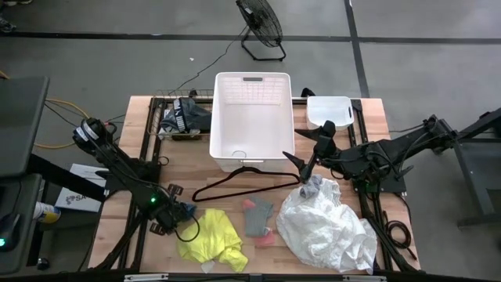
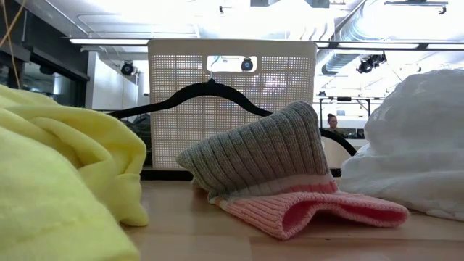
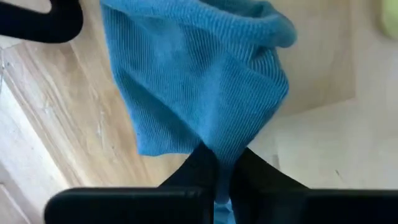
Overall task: Pick & Place Cloths
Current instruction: Put the blue sock into the small white bin
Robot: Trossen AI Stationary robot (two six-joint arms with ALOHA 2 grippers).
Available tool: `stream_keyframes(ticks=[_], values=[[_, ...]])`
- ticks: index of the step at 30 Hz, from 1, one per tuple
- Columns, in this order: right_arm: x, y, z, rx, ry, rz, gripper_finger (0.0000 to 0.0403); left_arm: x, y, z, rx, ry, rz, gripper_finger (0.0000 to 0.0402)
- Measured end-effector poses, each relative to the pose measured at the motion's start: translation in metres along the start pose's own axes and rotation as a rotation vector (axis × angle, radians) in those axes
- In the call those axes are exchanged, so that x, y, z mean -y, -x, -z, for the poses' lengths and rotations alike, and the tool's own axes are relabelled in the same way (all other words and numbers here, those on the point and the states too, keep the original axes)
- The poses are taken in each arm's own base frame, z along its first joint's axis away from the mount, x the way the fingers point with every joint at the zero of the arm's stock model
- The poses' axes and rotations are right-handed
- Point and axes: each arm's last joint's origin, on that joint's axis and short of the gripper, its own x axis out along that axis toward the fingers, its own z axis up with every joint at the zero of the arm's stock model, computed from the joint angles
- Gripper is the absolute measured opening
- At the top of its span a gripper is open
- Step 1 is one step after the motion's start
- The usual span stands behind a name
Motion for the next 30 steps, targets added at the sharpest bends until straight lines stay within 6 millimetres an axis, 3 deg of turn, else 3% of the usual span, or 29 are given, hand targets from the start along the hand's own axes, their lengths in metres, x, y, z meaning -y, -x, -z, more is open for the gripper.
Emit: stream_keyframes(ticks=[6, 14, 24, 30], values=[[0.0, 0.0, 0.0, 0.0, -0.004, 0.0, 0.0353, 0.004, 0.026, -0.012, 0.061, -0.004, -0.024, 0.0007], [-0.001, 0.0, 0.0, -0.004, -0.005, -0.031, 0.0353, 0.006, 0.102, -0.028, 0.157, 0.001, -0.099, 0.0006], [-0.003, -0.001, 0.0, -0.012, -0.037, -0.091, 0.0353, 0.007, 0.205, -0.061, 0.655, -0.169, -0.447, 0.0005], [-0.016, -0.013, 0.004, -0.011, -0.026, -0.18, 0.0353, 0.008, 0.24, -0.077, 0.848, -0.275, -0.674, 0.0005]])
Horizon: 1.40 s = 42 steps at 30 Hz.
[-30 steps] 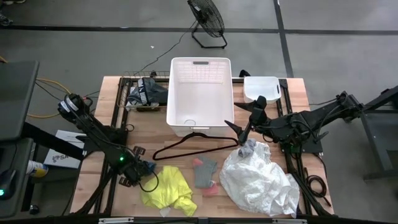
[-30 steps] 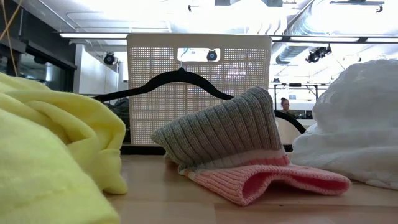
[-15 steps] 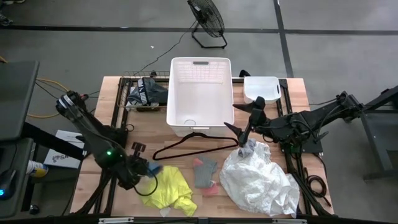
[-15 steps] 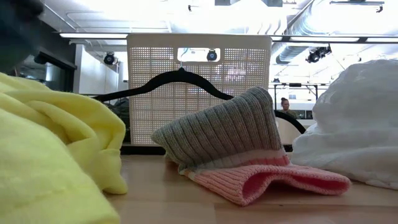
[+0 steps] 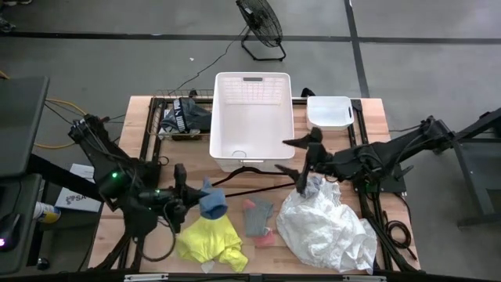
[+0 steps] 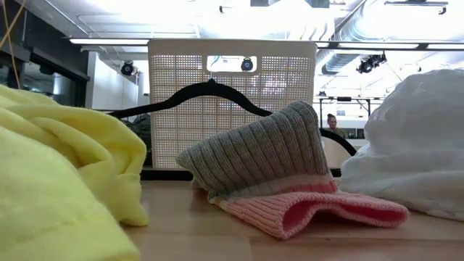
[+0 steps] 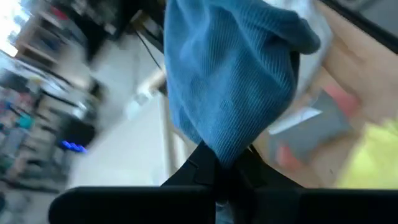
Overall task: Pick & Place Cloths
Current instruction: Put the blue sock into the small white bin
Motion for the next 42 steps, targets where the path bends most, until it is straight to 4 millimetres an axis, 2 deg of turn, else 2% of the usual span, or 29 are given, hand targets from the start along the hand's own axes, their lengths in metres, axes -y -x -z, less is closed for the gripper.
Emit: stream_keyframes(ticks=[5, 14, 23, 31, 38, 42], values=[[-0.012, -0.016, 0.007, 0.011, 0.071, -0.04, 0.0353, -0.02, -0.016, -0.009, 0.05, 0.039, -0.034, 0.0005], [-0.027, -0.032, 0.003, 0.136, 0.147, -0.15, 0.0353, -0.075, -0.063, 0.009, 0.07, 0.198, 0.111, 0.0005], [-0.03, -0.038, -0.002, 0.231, 0.168, -0.178, 0.0353, -0.124, -0.088, 0.029, 0.202, 0.286, 0.246, 0.0005], [-0.019, -0.049, -0.011, 0.324, 0.11, -0.187, 0.0353, -0.139, -0.111, 0.037, 0.258, 0.315, 0.283, 0.0005], [-0.015, -0.062, -0.005, 0.316, 0.104, -0.201, 0.0353, -0.14, -0.129, 0.04, 0.249, 0.322, 0.283, 0.0005], [-0.017, -0.064, -0.005, 0.336, 0.097, -0.212, 0.0342, -0.14, -0.133, 0.041, 0.23, 0.329, 0.254, 0.0005]])
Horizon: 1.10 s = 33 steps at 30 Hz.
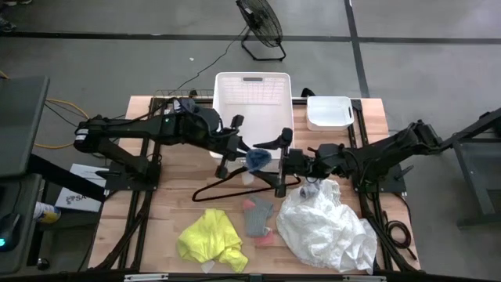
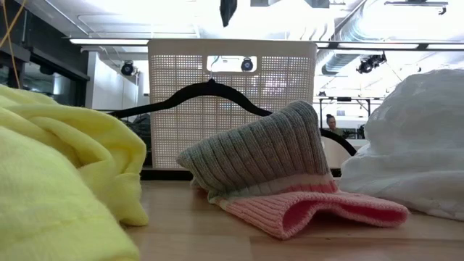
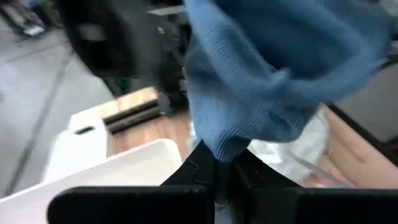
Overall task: Pick & Place Cloths
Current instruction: Put the blue sock into the small white bin
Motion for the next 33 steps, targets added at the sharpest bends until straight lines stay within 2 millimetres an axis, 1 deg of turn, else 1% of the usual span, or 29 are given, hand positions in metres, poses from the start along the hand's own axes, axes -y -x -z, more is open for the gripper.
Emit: stream_keyframes(ticks=[3, 6, 14, 20, 21, 24, 28, 33], values=[[0.0008, 0.0, 0.0002, -0.004, 0.004, 0.028, 0.0313, -0.0003, -0.0022, 0.0008, -0.014, 0.005, -0.033, 0.0005], [0.0017, -0.0001, 0.0004, -0.009, 0.004, 0.053, 0.0271, -0.0007, -0.002, 0.0001, -0.007, 0.018, -0.04, 0.0005], [0.0029, 0.0002, 0.0037, -0.049, 0.018, 0.114, 0.0138, -0.0008, -0.002, 0.0004, -0.012, 0.02, -0.045, 0.0005], [0.0028, 0.0002, 0.0052, -0.064, 0.025, 0.113, 0.0027, -0.0008, -0.002, 0.0004, -0.012, 0.02, -0.045, 0.0005], [0.0028, 0.0002, 0.0053, -0.065, 0.025, 0.113, 0.0016, -0.0008, -0.002, 0.0004, -0.012, 0.02, -0.045, 0.0005], [0.0033, 0.0003, 0.0055, -0.068, 0.026, 0.133, 0.001, -0.0009, -0.002, 0.0005, -0.013, 0.029, -0.049, 0.0005], [0.0049, 0.0012, 0.0056, -0.082, 0.028, 0.215, 0.0007, -0.0024, -0.0019, 0.001, -0.029, 0.054, -0.102, 0.0005], [0.006, 0.0019, 0.0052, -0.086, 0.018, 0.252, 0.0006, -0.0044, -0.0016, 0.0016, -0.047, 0.098, -0.177, 0.0007]])
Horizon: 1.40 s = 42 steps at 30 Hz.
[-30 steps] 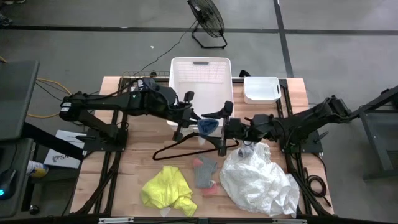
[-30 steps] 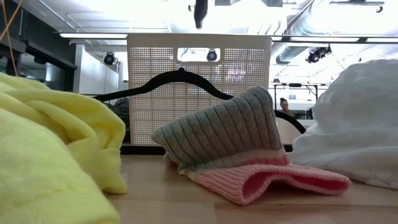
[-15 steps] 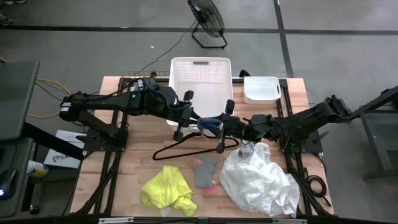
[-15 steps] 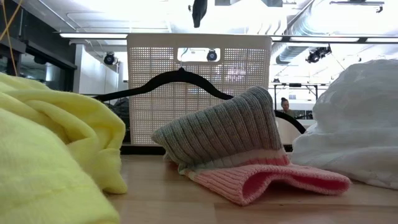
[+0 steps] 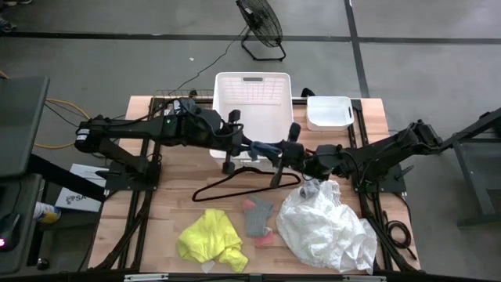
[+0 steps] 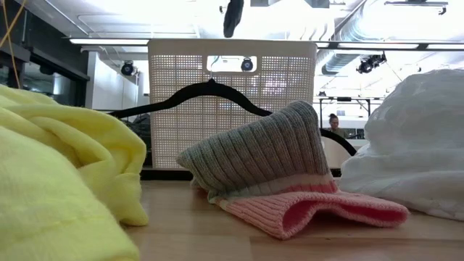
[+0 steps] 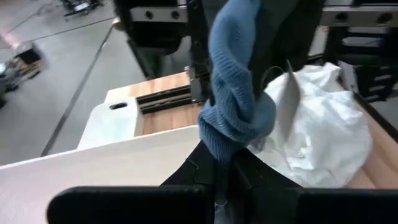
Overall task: Pick & Place Cloths
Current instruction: Put the blue sock into the small white bin
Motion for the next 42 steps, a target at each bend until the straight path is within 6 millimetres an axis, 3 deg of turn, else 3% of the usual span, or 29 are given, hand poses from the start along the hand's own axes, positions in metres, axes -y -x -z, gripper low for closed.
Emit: stream_keyframes(ticks=[3, 13, 18, 31, 36, 42], values=[[0.001, 0.0, 0.0, -0.007, -0.01, 0.041, 0.0006, -0.001, 0.0, 0.0, -0.009, 0.008, -0.034, 0.003], [0.006, 0.001, 0.0, -0.033, -0.014, 0.19, 0.0005, -0.002, 0.004, -0.001, -0.006, 0.028, -0.05, 0.0188], [0.016, 0.01, -0.008, -0.047, -0.014, 0.292, 0.0005, -0.003, 0.011, -0.002, -0.002, 0.075, -0.062, 0.0237], [0.056, 0.046, -0.012, -0.22, 0.121, 0.811, 0.0005, -0.012, 0.064, -0.002, -0.066, 0.178, -0.285, 0.0246], [0.076, 0.05, 0.0, -0.261, 0.061, 0.814, 0.0005, -0.012, 0.082, 0.001, -0.102, 0.204, -0.297, 0.0246], [0.114, 0.054, 0.02, -0.38, -0.088, 0.864, 0.0005, -0.012, 0.092, 0.005, -0.131, 0.24, -0.295, 0.0246]])
